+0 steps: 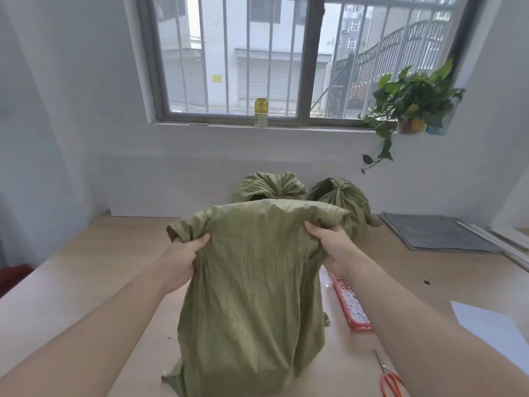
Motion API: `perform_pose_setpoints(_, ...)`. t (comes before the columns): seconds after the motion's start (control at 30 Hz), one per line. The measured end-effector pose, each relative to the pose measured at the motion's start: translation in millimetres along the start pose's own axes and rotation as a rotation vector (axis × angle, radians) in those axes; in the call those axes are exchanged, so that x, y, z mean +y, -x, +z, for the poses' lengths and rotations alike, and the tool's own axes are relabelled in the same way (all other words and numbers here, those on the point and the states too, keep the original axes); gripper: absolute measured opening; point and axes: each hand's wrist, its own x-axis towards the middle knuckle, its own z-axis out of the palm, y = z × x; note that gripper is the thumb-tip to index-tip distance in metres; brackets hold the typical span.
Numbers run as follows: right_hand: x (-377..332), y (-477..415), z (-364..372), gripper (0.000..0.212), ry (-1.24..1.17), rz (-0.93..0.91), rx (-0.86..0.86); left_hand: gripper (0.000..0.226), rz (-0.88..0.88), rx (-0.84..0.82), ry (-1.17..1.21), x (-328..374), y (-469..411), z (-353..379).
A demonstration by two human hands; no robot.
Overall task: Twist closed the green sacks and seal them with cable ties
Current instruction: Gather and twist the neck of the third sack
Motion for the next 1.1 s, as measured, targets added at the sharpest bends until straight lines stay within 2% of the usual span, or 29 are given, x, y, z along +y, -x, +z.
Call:
perform_pose_setpoints(0.1,1,-5,-2,0.028,0.033,-0.168,0.074,0.035,0.061,0.053,0.022,3,0,-8)
perform_pose_setpoints(0.33,1,-7,-5,0.056,0.253,-0.290,0.066,0.035,0.098,0.076,-0.083,4,4,-6)
perform_pose_setpoints(0.4,-3,-8,-7,0.047,0.293,-0.270,0.122,0.037,0.110,0.080,-0.108,6,4,-7)
perform_pose_setpoints(0.53,-4,-9,-10,0.012,0.330,-0.188,0.186,0.039,0.102,0.114,-0.140,7,5,-6)
perform_pose_setpoints(0.7,-2,-8,-10,0.015,0.254,-0.081,0.149,0.018,0.030,0.151,-0.229,8,10,7)
perform_pose_setpoints(0.83,0,-6,-7,0.019,0.244,-0.066,0.172,0.010,-0.018,0.173,-0.219,7,7,11)
perform_pose_setpoints(1.1,5,1,4,0.012,0.253,-0.111,0.200,0.036,-0.077,0.234,-0.357,0,-4,3)
